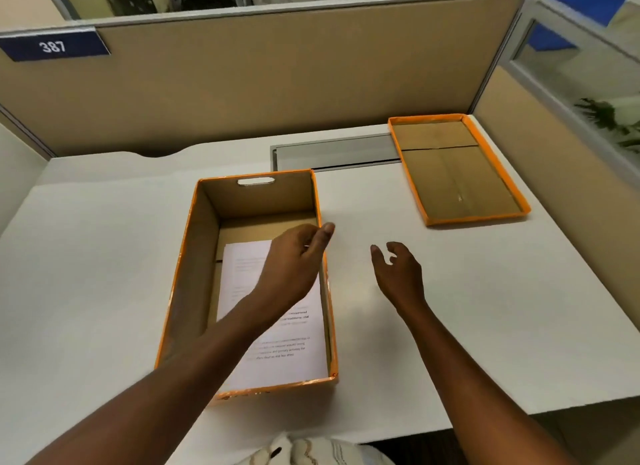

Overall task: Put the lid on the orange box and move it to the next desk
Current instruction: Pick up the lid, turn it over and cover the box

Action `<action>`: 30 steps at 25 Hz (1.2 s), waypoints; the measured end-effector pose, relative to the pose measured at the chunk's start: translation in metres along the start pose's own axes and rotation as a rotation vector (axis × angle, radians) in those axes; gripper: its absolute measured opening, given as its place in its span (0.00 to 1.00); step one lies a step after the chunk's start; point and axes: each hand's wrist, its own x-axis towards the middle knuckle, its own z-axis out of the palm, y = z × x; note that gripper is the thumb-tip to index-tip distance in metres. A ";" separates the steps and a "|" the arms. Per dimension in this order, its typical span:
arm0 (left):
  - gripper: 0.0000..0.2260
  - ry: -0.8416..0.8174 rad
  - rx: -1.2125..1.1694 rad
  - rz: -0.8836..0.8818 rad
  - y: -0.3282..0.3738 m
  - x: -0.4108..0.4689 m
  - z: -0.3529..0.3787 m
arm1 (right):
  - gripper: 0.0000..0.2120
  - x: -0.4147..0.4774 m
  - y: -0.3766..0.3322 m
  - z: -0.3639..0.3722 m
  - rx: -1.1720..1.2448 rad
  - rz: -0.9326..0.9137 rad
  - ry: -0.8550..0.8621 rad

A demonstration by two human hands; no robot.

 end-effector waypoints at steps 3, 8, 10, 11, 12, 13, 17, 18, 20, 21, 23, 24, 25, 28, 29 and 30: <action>0.25 -0.147 -0.074 -0.093 0.017 0.051 0.036 | 0.26 0.043 0.007 -0.014 -0.064 0.013 0.067; 0.19 -0.302 -0.079 -0.229 0.019 0.120 0.100 | 0.26 0.106 0.026 -0.036 -0.174 0.032 0.176; 0.20 -0.337 -0.049 -0.286 0.013 0.143 0.122 | 0.25 0.134 0.035 -0.045 -0.241 0.040 0.223; 0.21 -0.348 -0.026 -0.312 0.010 0.154 0.133 | 0.25 0.149 0.038 -0.050 -0.261 0.051 0.246; 0.22 -0.359 -0.007 -0.338 0.007 0.165 0.143 | 0.24 0.164 0.042 -0.054 -0.285 0.058 0.268; 0.22 -0.373 -0.005 -0.364 0.004 0.175 0.153 | 0.24 0.180 0.045 -0.059 -0.325 0.050 0.290; 0.16 -0.409 -0.112 -0.475 -0.010 0.210 0.191 | 0.24 0.245 0.052 -0.084 -0.585 -0.045 0.332; 0.15 -0.415 -0.106 -0.484 -0.012 0.218 0.200 | 0.24 0.263 0.054 -0.092 -0.619 -0.045 0.349; 0.16 -0.428 -0.083 -0.474 -0.014 0.231 0.217 | 0.25 0.293 0.062 -0.109 -0.652 -0.001 0.380; 0.16 -0.443 -0.070 -0.454 -0.014 0.237 0.225 | 0.27 0.306 0.067 -0.118 -0.662 0.036 0.390; 0.15 -0.485 -0.087 -0.426 -0.015 0.243 0.239 | 0.30 0.327 0.079 -0.135 -0.679 0.112 0.407; 0.23 -0.513 -0.117 -0.434 -0.015 0.244 0.243 | 0.32 0.333 0.084 -0.142 -0.684 0.152 0.409; 0.28 -0.542 -0.157 -0.439 -0.015 0.244 0.247 | 0.32 0.338 0.090 -0.148 -0.685 0.193 0.406; 0.30 -0.595 -0.302 -0.456 -0.017 0.241 0.260 | 0.29 0.343 0.103 -0.149 -0.719 0.260 0.399; 0.28 -0.607 -0.347 -0.458 -0.018 0.239 0.262 | 0.26 0.341 0.106 -0.145 -0.748 0.257 0.411; 0.25 -0.611 -0.387 -0.454 -0.019 0.236 0.262 | 0.24 0.339 0.107 -0.140 -0.775 0.258 0.434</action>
